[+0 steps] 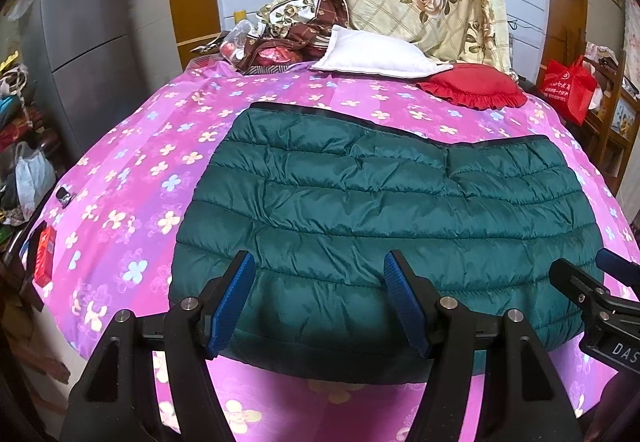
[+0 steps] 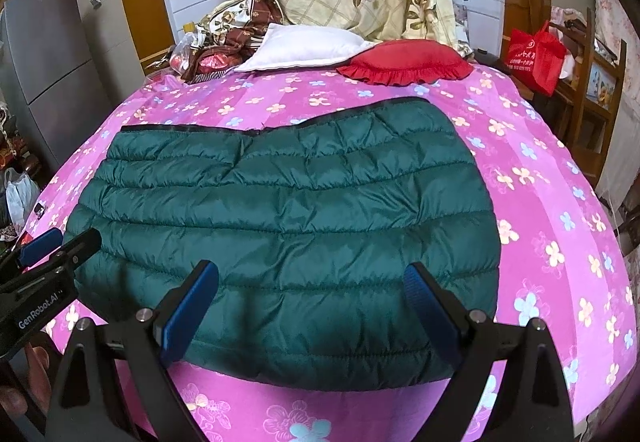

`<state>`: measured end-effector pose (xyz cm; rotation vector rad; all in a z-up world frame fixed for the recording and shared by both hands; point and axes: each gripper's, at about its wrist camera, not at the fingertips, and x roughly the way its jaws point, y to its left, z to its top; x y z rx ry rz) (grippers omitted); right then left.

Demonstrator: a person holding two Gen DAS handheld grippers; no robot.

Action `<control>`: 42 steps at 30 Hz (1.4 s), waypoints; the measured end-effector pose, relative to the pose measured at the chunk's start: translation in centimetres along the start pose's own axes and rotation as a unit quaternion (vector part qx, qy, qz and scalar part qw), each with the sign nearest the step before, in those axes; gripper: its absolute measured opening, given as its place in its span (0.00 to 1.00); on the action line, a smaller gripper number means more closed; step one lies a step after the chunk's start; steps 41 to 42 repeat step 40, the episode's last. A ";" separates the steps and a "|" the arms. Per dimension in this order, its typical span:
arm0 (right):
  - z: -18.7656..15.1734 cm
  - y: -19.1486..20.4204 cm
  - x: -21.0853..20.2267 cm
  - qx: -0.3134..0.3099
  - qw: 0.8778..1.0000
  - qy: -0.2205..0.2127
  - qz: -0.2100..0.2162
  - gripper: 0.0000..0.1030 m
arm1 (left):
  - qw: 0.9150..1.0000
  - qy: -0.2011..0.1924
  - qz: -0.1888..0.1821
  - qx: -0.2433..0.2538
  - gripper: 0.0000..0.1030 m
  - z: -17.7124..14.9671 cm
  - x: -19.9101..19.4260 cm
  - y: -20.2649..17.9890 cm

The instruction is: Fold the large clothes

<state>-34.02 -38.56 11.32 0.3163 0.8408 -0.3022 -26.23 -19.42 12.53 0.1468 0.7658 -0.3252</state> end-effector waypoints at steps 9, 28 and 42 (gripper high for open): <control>0.0 0.0 0.1 0.001 1.000 -0.001 0.002 0.93 | 1.000 0.006 -0.004 -0.003 0.43 -0.1 0.3 -0.3; -0.1 0.0 0.9 0.000 1.000 0.010 -0.001 0.93 | 0.999 0.020 -0.027 -0.023 0.43 -0.1 1.5 0.8; 1.8 -5.6 0.1 0.031 0.999 -0.007 -0.027 0.93 | 0.998 -0.022 0.030 -0.055 0.43 1.9 1.9 8.0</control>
